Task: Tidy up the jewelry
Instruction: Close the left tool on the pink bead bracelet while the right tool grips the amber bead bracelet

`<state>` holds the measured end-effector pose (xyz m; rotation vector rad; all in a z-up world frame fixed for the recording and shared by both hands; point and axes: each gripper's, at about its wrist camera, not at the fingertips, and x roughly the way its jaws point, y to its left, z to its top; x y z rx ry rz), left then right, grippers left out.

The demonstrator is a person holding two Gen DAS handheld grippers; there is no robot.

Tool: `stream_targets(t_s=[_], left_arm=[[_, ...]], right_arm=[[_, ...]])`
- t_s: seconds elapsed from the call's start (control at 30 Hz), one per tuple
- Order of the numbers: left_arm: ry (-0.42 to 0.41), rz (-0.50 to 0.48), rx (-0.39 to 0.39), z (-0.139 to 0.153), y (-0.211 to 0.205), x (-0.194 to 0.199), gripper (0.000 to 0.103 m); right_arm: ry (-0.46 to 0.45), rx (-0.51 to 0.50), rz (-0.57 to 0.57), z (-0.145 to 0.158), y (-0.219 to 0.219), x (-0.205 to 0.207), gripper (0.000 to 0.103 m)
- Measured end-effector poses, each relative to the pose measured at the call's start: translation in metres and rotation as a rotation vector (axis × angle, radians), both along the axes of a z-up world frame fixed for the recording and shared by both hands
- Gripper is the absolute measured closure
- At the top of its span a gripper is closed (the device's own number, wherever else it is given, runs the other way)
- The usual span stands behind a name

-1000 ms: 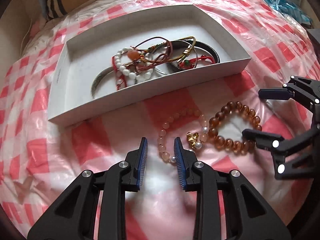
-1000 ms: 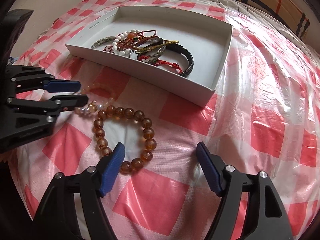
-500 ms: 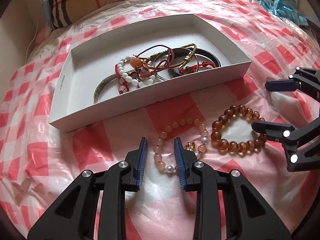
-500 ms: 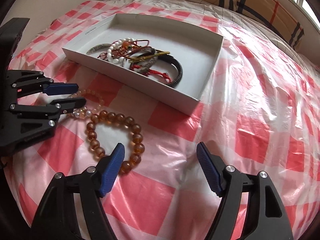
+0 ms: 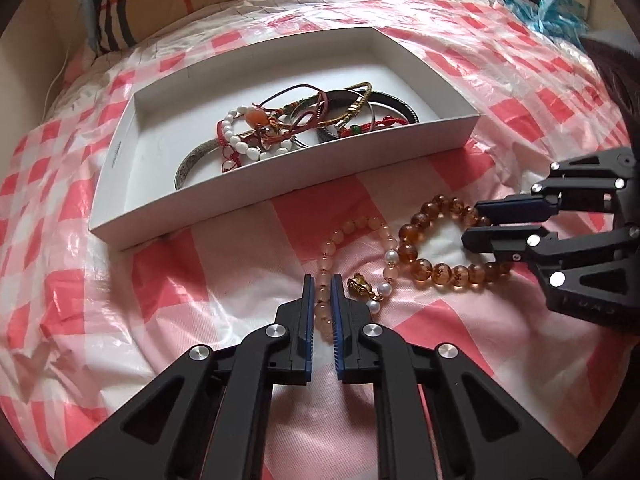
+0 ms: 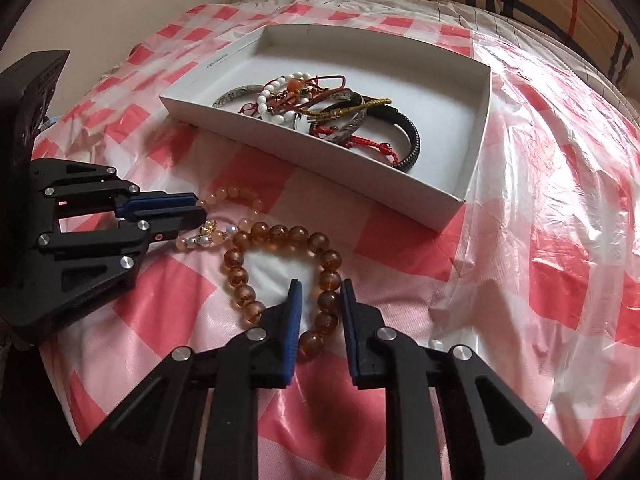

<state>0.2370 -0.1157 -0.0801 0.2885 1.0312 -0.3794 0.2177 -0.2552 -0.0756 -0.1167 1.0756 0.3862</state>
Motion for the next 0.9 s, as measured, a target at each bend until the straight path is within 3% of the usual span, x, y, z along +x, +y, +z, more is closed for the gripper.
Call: stream_targets(t_s=[0.23, 0.27, 0.3, 0.53, 0.7, 0.8, 0.9], left_arm=[[0.035, 0.041, -0.067, -0.007, 0.007, 0.007, 0.095], [0.043, 0.032, -0.078, -0.007, 0.007, 0.007, 0.096], [0.056, 0.026, -0.112, -0.005, 0.01, 0.006, 0.096], [0.027, 0.063, -0.378, 0.027, 0.042, -0.007, 0.096], [-0.042, 0.07, -0.511, 0.045, 0.057, -0.023, 0.096], [-0.104, 0.078, -0.519, 0.056, 0.056, -0.028, 0.096], [-0.183, 0.089, -0.416, 0.06, 0.046, -0.034, 0.096]], right_arm=[[0.016, 0.005, -0.019, -0.009, 0.0, 0.003, 0.079], [0.026, 0.036, -0.028, -0.009, -0.002, 0.003, 0.086], [0.04, 0.084, -0.037, -0.008, -0.007, 0.003, 0.09], [0.07, 0.564, -0.088, 0.011, -0.036, -0.008, 0.09], [0.058, 0.764, -0.098, 0.019, -0.039, -0.019, 0.09], [0.021, 0.839, -0.095, 0.027, -0.04, -0.022, 0.09], [-0.029, 0.87, -0.086, 0.039, -0.046, -0.023, 0.09]])
